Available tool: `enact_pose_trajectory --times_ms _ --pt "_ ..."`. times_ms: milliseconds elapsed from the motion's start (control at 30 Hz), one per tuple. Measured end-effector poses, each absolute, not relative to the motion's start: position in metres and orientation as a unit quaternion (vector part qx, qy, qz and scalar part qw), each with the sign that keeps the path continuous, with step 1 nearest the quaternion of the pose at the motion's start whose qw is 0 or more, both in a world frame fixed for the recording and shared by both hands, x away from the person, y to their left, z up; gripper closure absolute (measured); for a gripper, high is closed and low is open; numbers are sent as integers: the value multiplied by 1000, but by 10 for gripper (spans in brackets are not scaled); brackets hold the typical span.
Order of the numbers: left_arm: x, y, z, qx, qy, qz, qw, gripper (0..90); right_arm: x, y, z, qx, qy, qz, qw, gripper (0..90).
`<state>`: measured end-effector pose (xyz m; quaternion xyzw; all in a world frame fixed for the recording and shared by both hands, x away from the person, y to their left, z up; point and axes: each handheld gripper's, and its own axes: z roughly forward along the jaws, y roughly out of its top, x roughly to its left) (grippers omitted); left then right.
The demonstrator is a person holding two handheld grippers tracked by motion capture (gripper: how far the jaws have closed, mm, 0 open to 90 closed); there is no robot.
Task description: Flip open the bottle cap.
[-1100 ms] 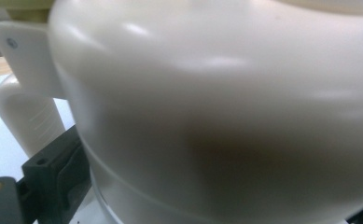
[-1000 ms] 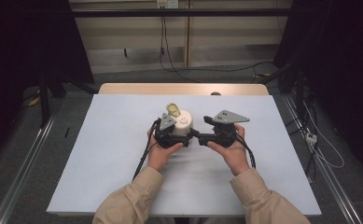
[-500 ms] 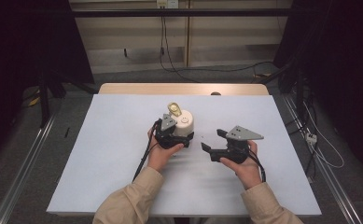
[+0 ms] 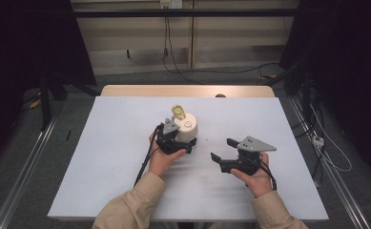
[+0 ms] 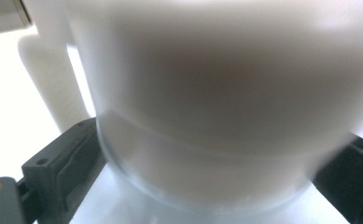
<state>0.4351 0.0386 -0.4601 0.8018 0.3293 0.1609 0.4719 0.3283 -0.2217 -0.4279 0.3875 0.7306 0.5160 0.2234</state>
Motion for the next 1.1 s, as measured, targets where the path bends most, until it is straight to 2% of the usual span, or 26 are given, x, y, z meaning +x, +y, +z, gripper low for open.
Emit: enact_pose_trajectory --times_ms 267,300,533,767,1100 --pt "419 64 -450 789 314 148 506 55 321 -227 -433 387 734 511 222 170" --pt "412 76 -449 789 313 144 509 55 319 -229 -434 389 735 510 220 167" --pt "391 117 -437 801 297 149 499 47 311 -237 -439 395 738 500 221 160" --pt "371 168 -439 797 309 157 494 48 303 -247 -444 405 736 495 221 143" --pt "361 201 -443 793 317 153 497 42 294 -253 -447 407 736 492 224 132"
